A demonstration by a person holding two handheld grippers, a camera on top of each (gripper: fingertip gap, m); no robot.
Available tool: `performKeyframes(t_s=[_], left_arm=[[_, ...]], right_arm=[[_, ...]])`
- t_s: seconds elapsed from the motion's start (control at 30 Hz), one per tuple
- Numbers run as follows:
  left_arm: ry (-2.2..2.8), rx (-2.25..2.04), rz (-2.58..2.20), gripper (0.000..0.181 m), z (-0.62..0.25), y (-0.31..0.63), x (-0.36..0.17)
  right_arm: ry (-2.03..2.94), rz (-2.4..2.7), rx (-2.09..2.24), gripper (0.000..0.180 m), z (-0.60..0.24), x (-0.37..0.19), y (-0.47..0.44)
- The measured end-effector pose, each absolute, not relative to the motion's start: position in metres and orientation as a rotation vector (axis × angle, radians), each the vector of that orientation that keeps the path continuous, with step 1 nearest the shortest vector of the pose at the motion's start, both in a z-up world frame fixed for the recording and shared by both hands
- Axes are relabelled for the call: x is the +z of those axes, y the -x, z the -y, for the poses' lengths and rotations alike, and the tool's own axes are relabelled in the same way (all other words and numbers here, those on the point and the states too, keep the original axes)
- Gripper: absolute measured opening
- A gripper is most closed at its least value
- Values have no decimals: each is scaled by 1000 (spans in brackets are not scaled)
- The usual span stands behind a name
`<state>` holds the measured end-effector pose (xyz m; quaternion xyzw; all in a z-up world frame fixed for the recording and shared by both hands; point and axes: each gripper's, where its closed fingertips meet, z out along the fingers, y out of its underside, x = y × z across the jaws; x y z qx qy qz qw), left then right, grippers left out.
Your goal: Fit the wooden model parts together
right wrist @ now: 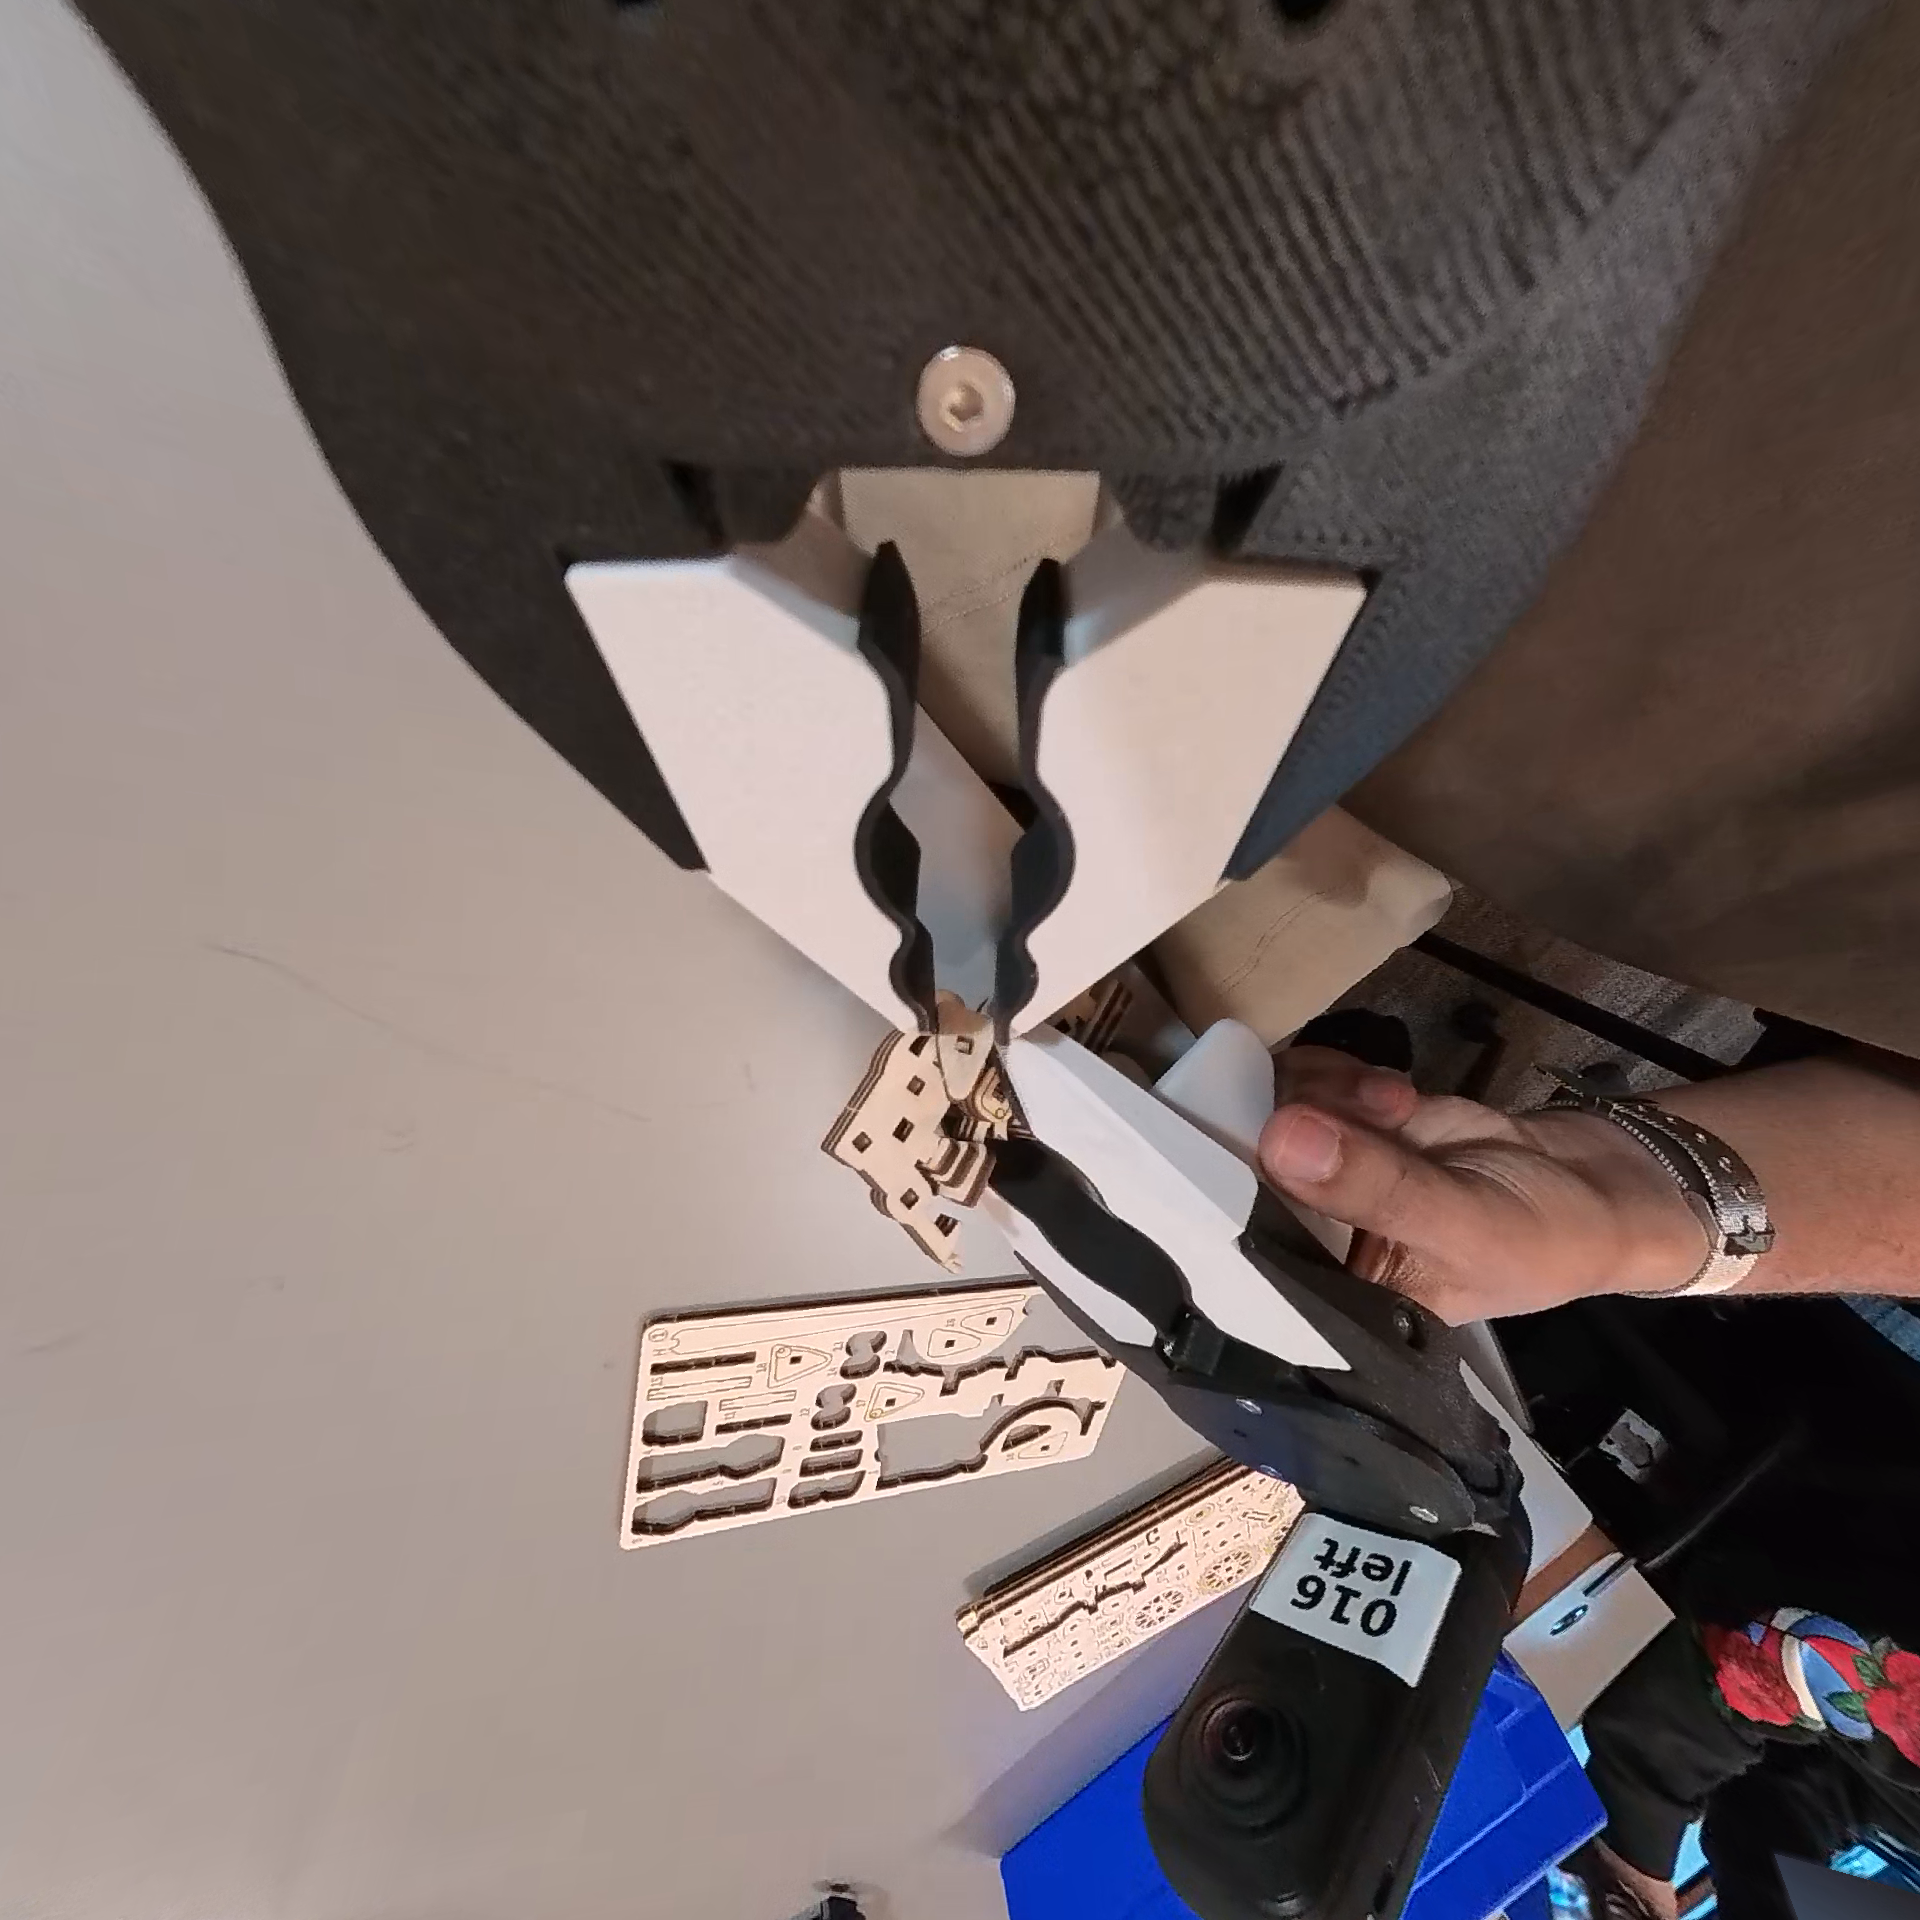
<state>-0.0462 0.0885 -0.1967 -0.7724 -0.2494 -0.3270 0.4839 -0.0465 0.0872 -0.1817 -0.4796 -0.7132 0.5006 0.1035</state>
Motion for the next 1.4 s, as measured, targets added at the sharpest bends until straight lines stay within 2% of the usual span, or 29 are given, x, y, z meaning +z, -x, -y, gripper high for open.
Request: performKeyframes(t_s=[0.5,0.77,1.4], left_arm=[[1876,-792,619,21,-88,48,-197],[1873,-795,625,21,-88,48,-197],[1871,-799,628,21,-88,49,-197]], right_arm=[[1542,2042,1487,10,-101,-186,51],[1737,2108,1302,10,-121,-220,47],[1725,2120,1331,10,-119,-219,46]])
